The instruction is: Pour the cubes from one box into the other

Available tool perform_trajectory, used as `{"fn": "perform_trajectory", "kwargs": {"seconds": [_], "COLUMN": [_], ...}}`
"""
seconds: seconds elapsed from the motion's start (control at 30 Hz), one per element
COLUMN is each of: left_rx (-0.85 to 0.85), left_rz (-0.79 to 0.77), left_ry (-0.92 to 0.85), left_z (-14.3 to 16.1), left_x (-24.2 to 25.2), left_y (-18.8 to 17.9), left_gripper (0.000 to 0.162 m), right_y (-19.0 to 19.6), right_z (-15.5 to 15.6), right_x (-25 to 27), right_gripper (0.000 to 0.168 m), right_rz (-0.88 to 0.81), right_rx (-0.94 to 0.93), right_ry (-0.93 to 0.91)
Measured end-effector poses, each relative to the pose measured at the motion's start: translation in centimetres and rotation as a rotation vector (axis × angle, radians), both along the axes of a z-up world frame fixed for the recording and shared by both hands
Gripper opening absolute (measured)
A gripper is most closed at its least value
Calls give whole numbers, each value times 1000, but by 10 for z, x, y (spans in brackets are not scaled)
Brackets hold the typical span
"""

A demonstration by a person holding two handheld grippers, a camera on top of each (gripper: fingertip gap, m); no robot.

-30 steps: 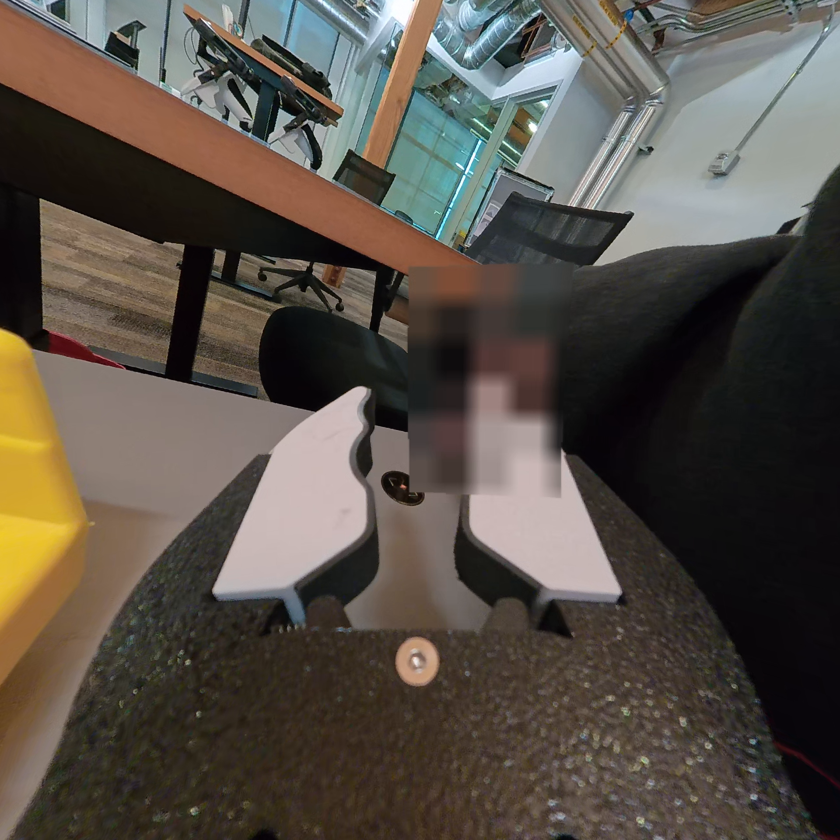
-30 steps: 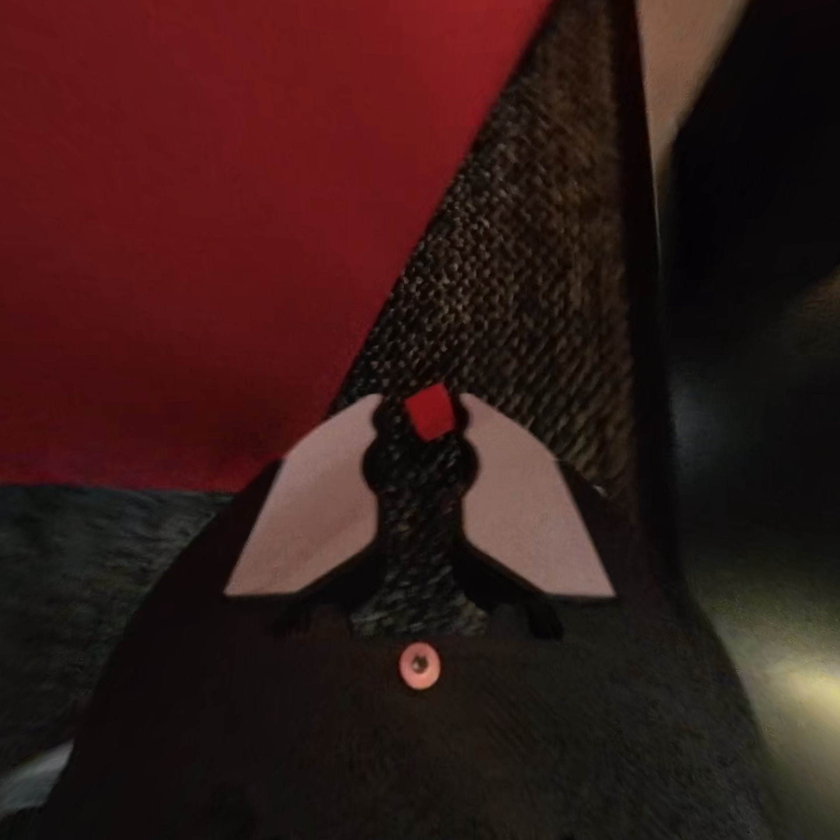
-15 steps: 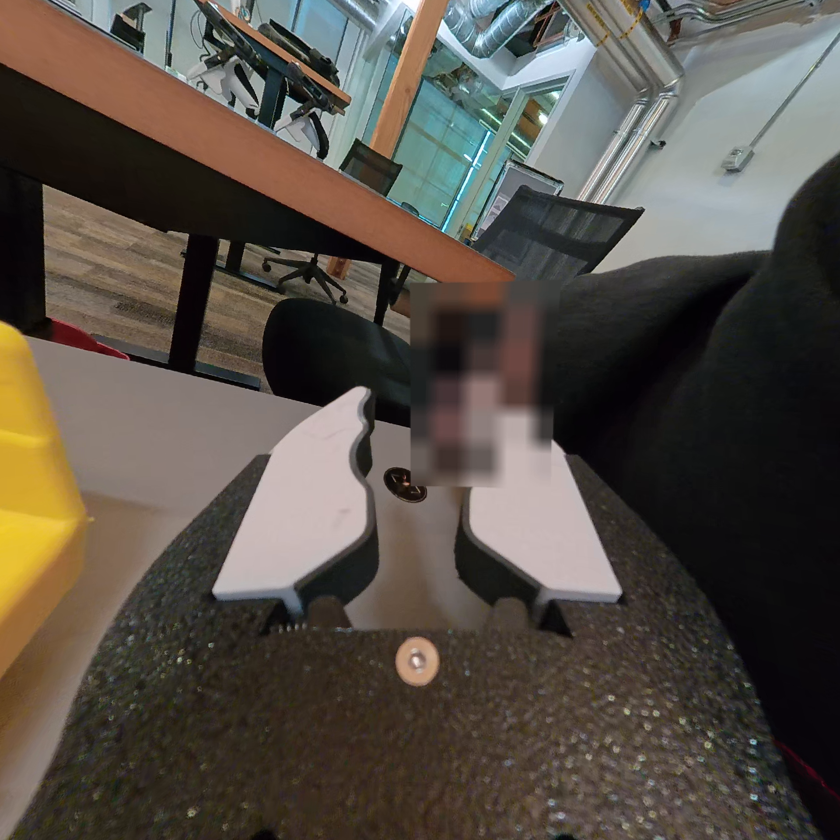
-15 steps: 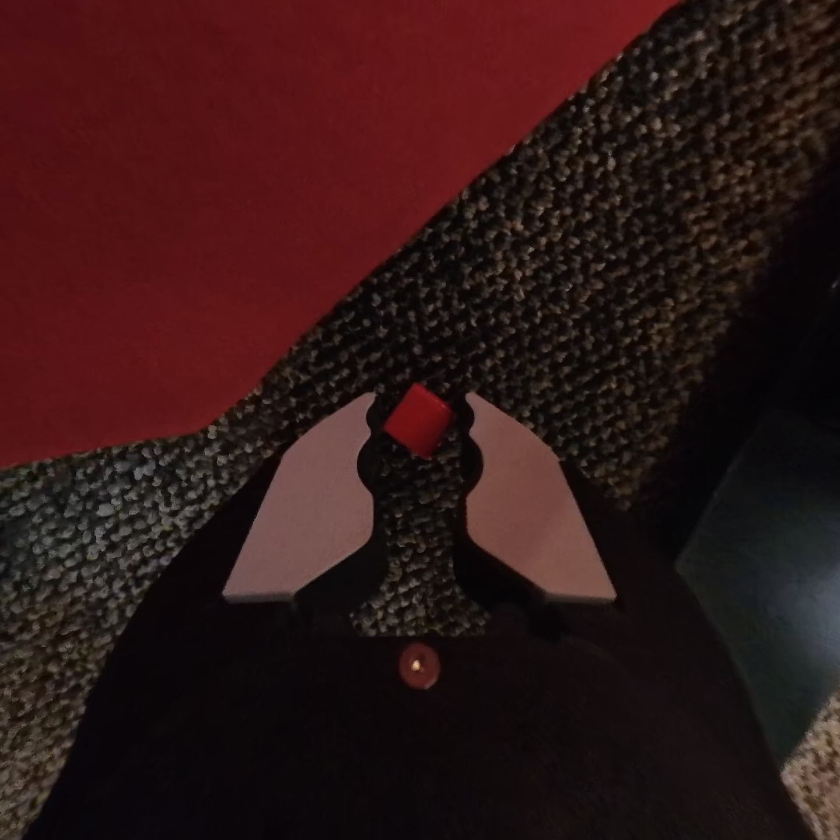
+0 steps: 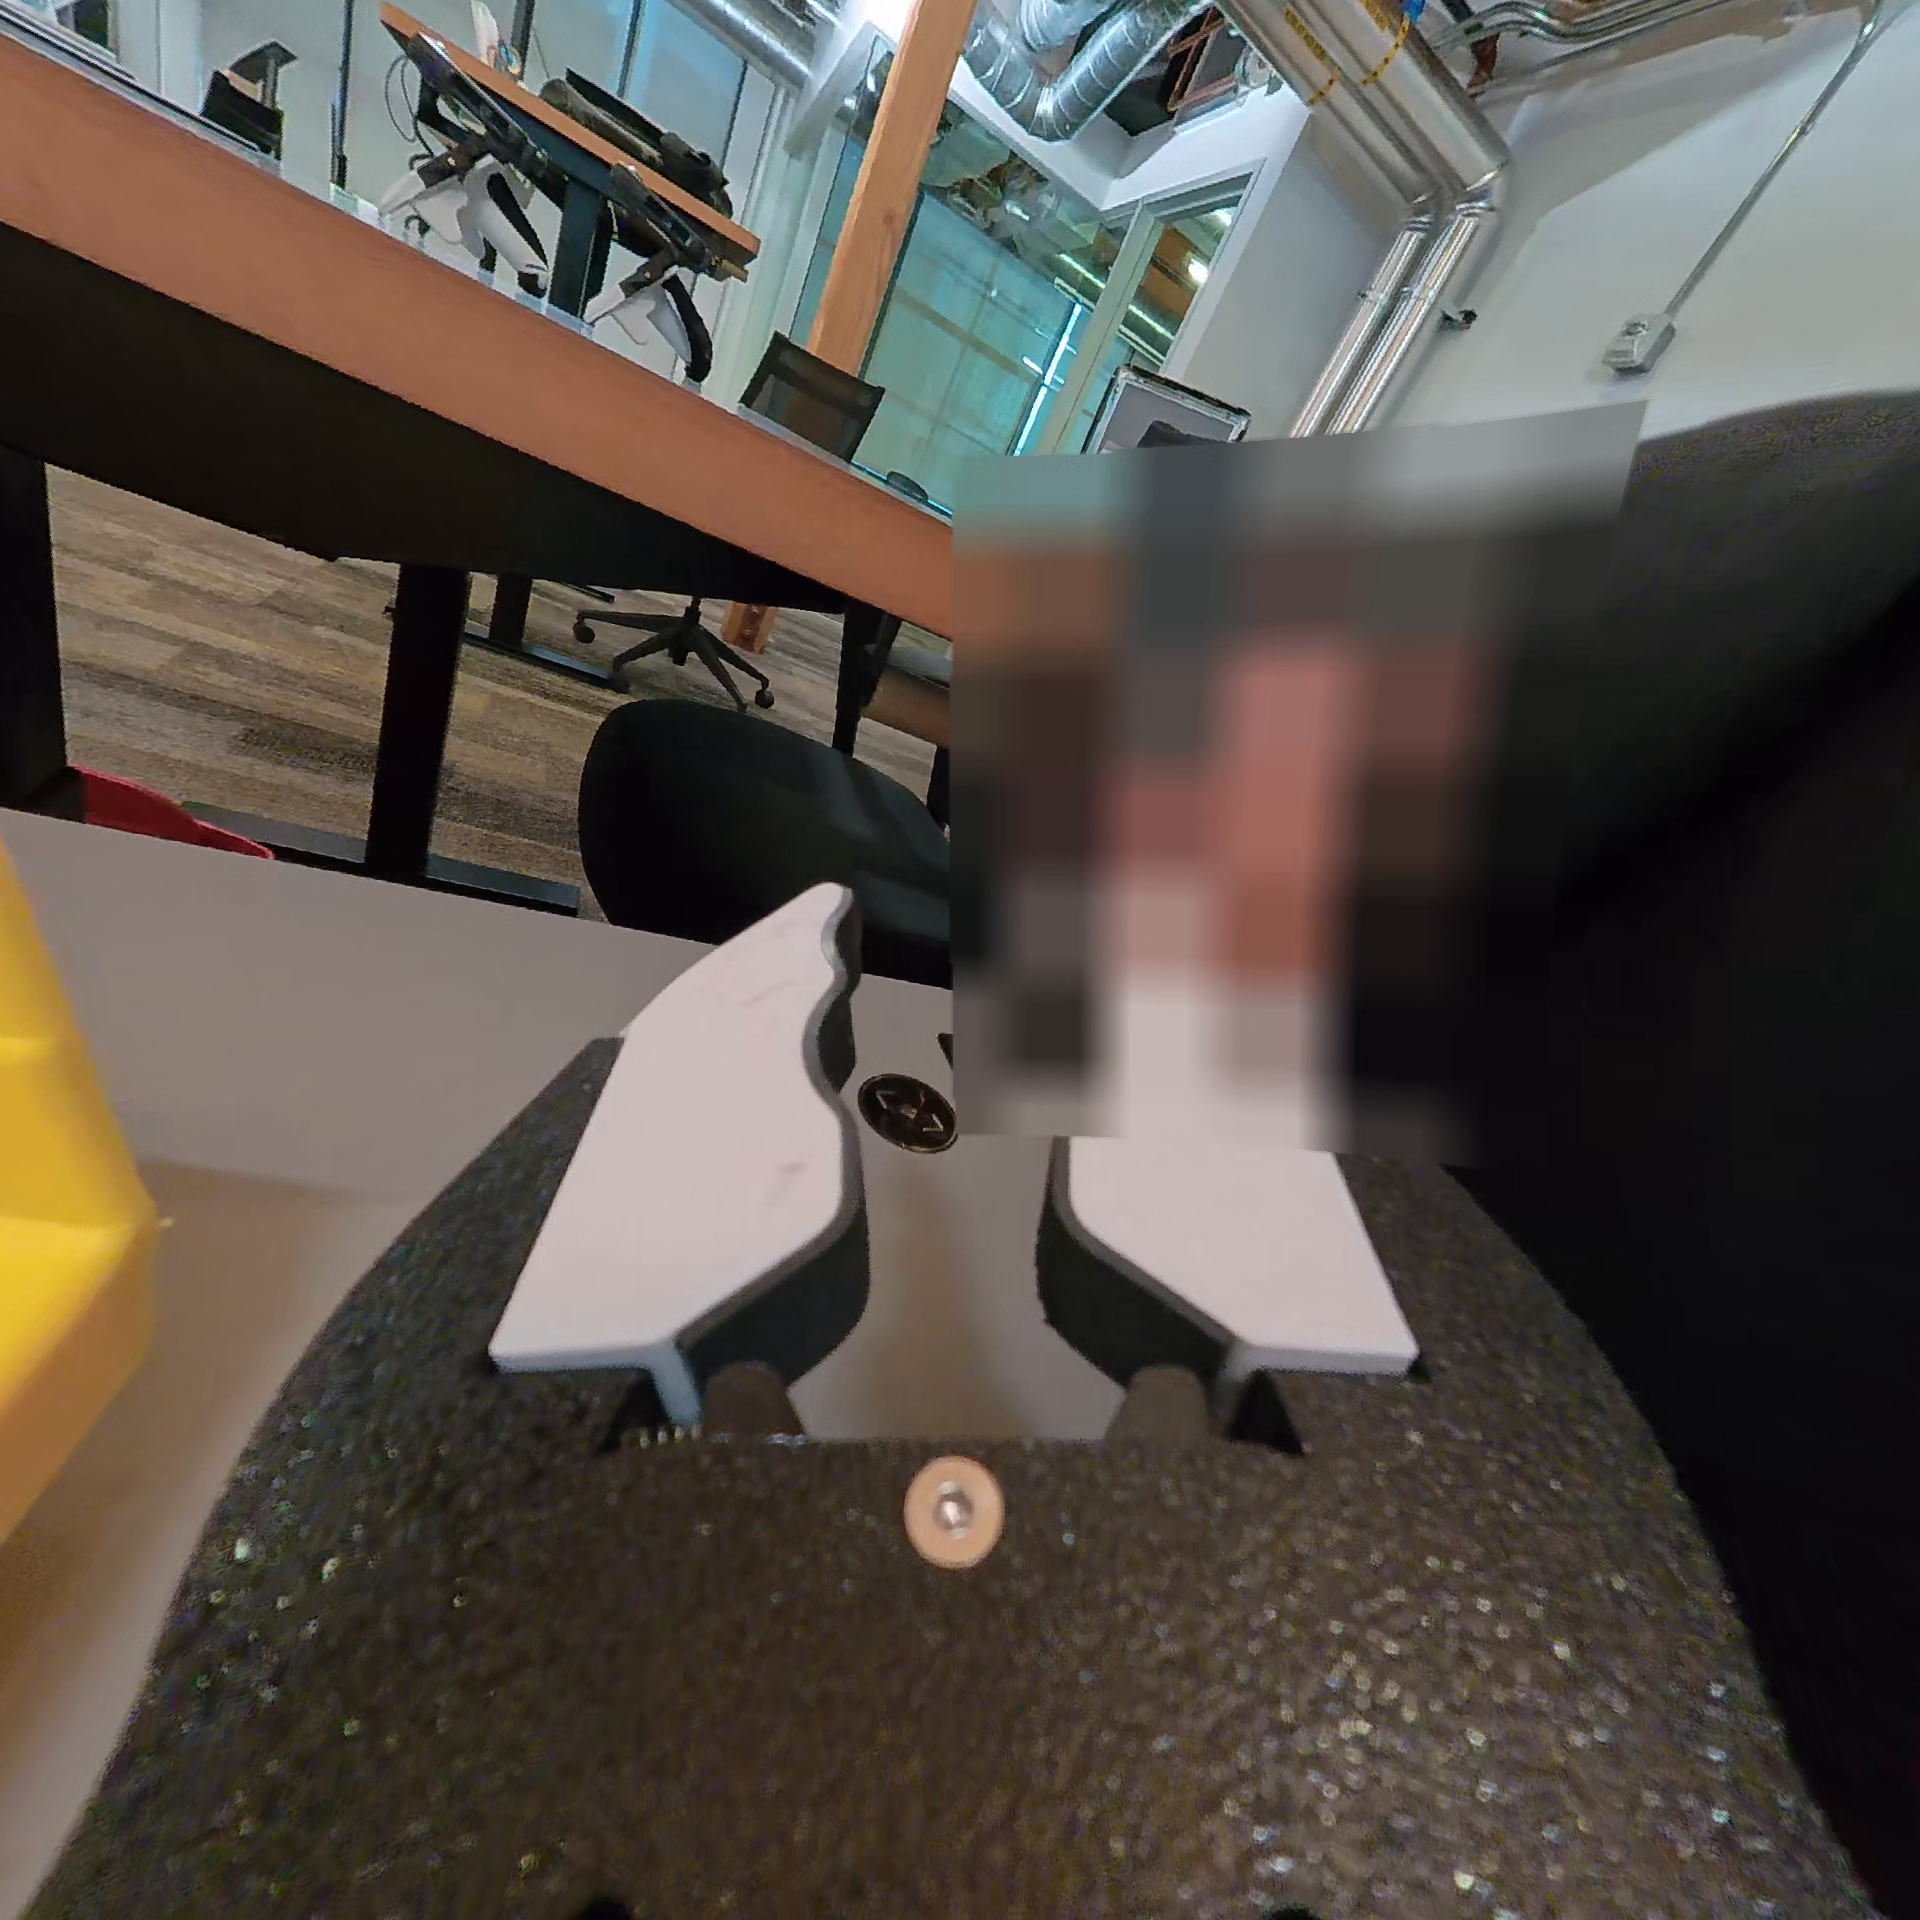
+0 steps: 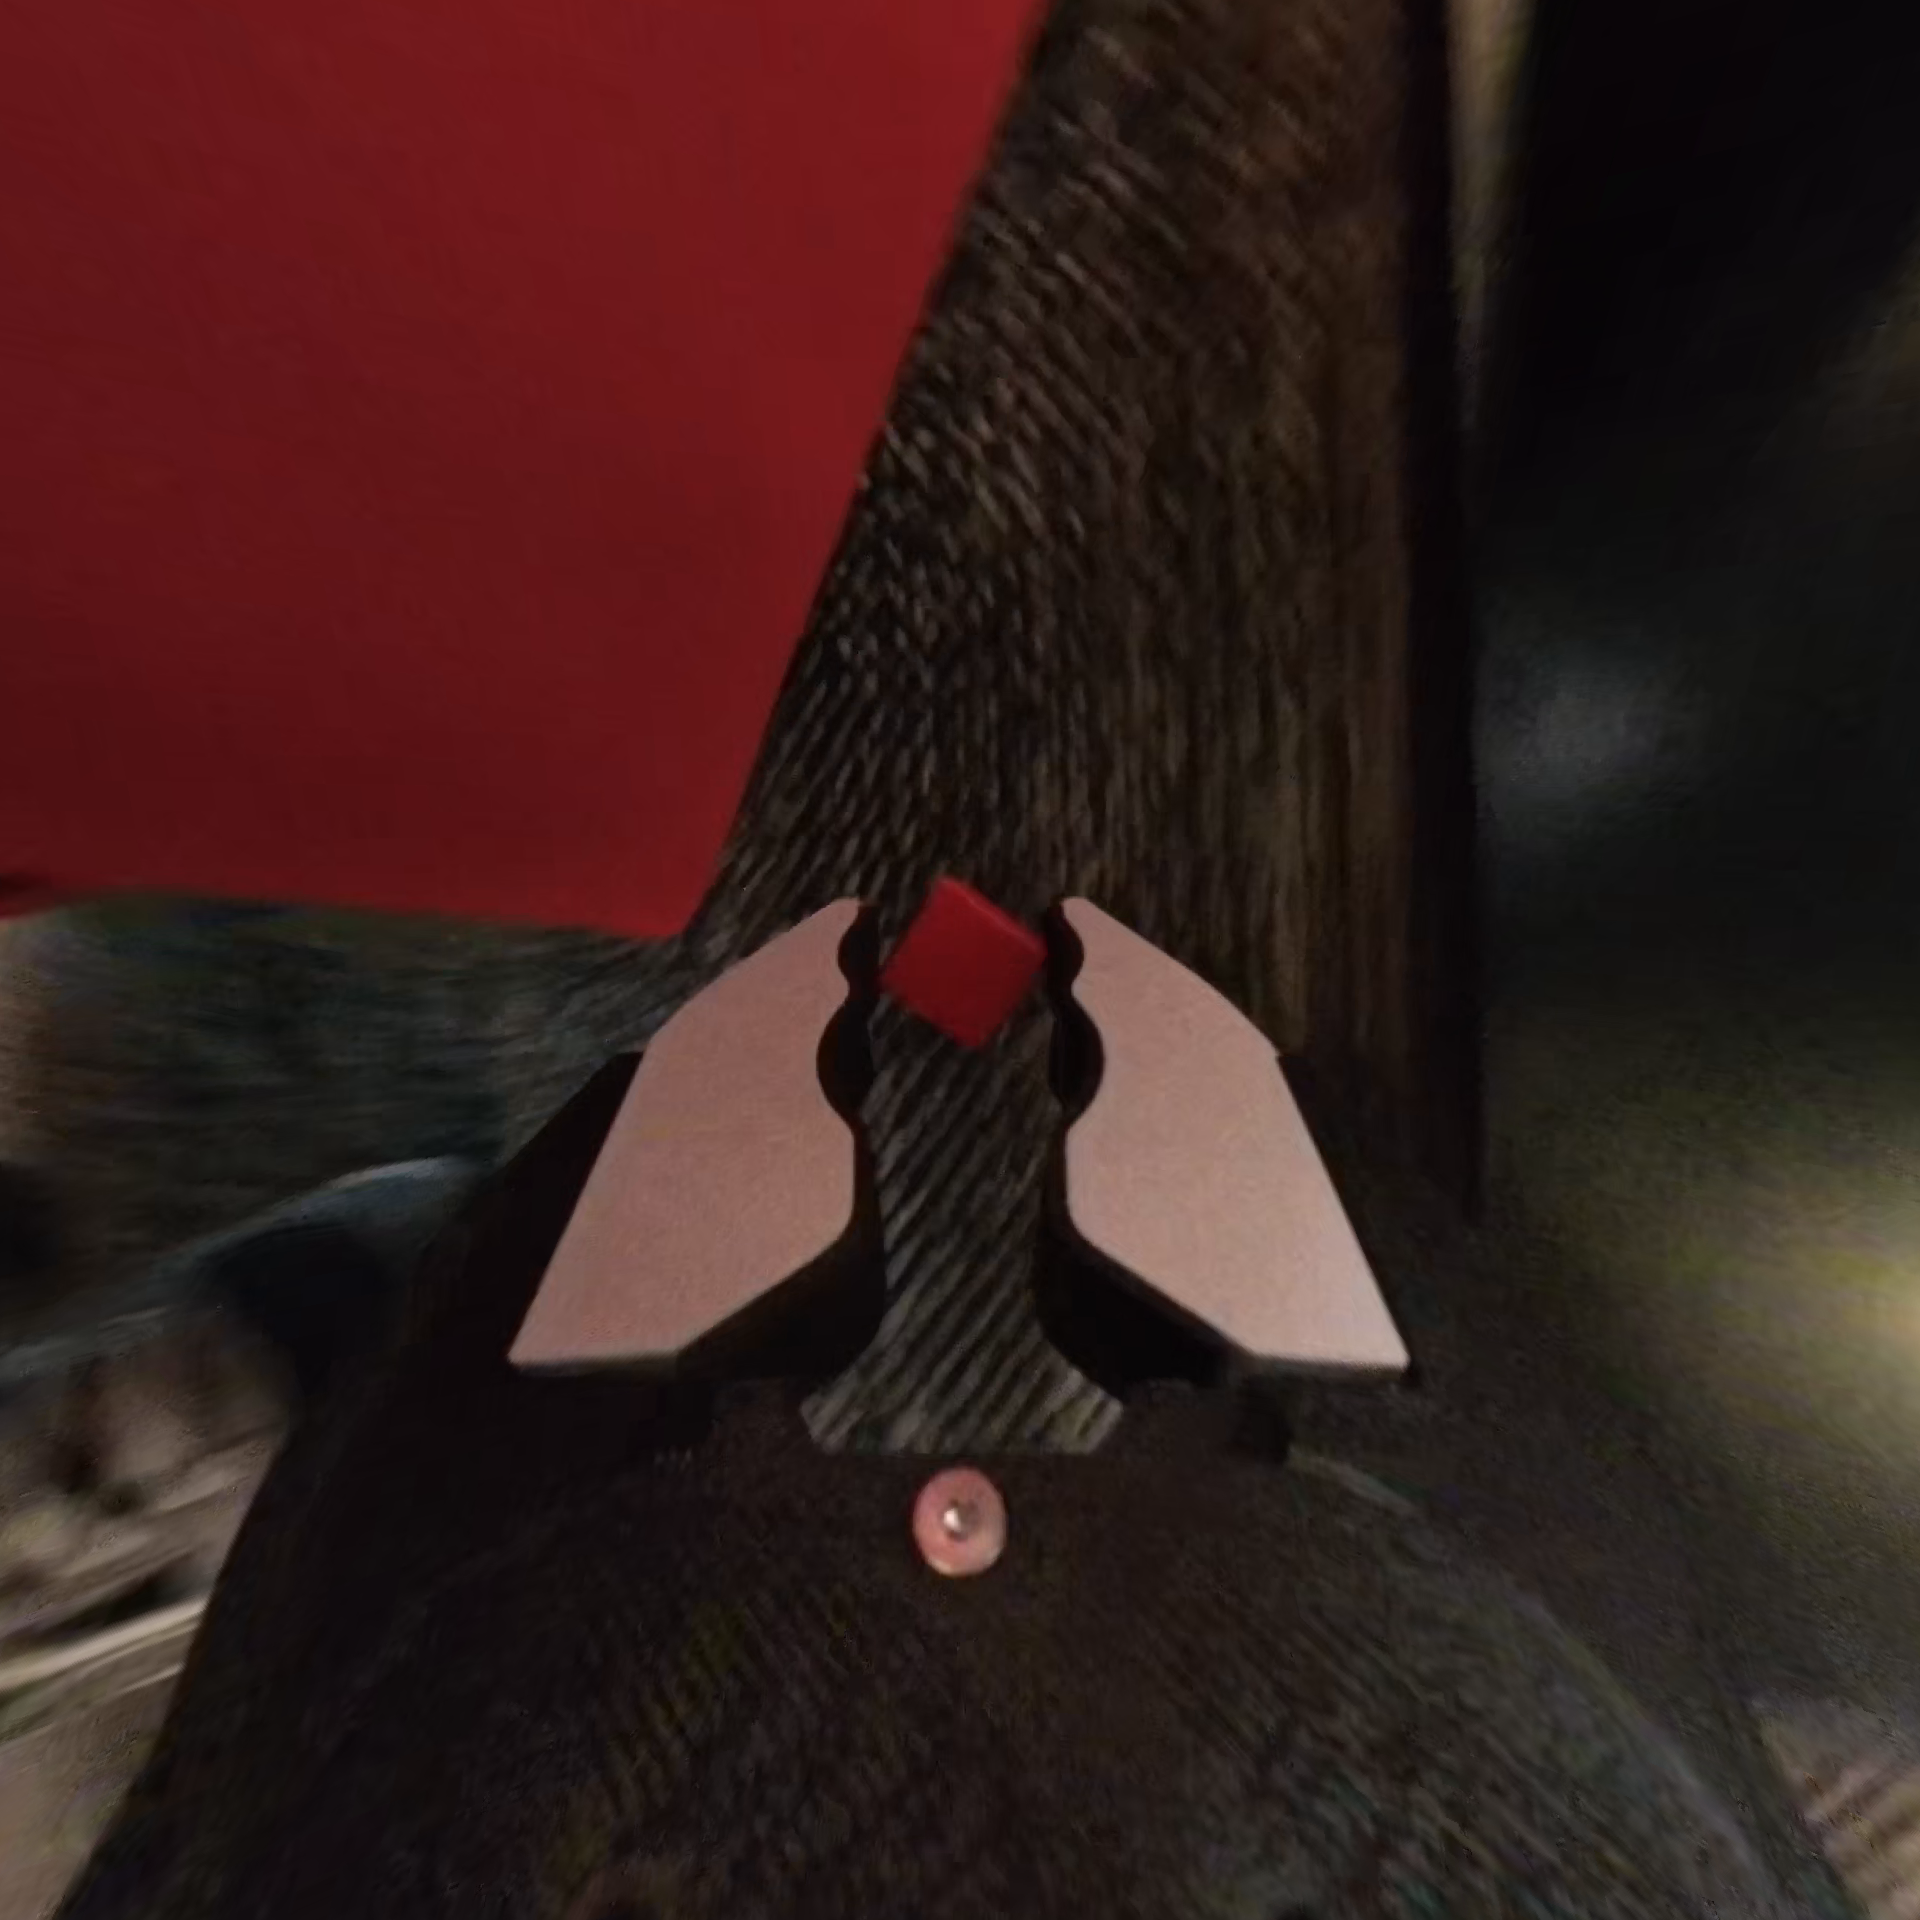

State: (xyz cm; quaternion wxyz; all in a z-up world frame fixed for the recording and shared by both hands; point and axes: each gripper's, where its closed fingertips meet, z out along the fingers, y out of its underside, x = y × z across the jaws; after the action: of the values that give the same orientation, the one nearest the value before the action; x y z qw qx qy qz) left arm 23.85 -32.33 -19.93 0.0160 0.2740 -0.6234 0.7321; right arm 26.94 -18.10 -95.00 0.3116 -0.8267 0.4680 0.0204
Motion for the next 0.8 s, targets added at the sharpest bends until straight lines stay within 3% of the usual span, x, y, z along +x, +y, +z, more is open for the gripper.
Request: {"fn": "perform_trajectory", "kwargs": {"seconds": [0.13, 0.27, 0.37, 0.5, 0.57, 0.7, 0.8], "left_rx": [-1, 2, -3, -16, -41, -104, -85], "left_rz": [-13, -27, -25, -16, -8, 78, 180], "left_ry": [-13, -20, -17, -11, -25, -82, -140], "left_z": [1, 2, 2, 2, 6, 15, 23], "left_x": [-2, -4, -4, -2, -3, 0, -4], "left_y": [-1, -3, -3, -1, 2, 17, 34], "left_gripper": [33, 33, 37, 39, 42, 44, 44], "right_y": [-44, -77, -107, -163, -206, -288, -298], "right_z": [23, 72, 133, 256, 326, 497, 638], "right_x": [-67, -151, -198, -210, -201, -170, -144], "right_gripper": [31, 31, 31, 31, 31, 31, 31], "right_rz": [-137, -1, 60, -10, -68, -255, -300], "right_rx": [100, 84, 88, 140, 71, -15, -8], "right_ry": [245, 315, 282, 74, -87, -390, -624]}}
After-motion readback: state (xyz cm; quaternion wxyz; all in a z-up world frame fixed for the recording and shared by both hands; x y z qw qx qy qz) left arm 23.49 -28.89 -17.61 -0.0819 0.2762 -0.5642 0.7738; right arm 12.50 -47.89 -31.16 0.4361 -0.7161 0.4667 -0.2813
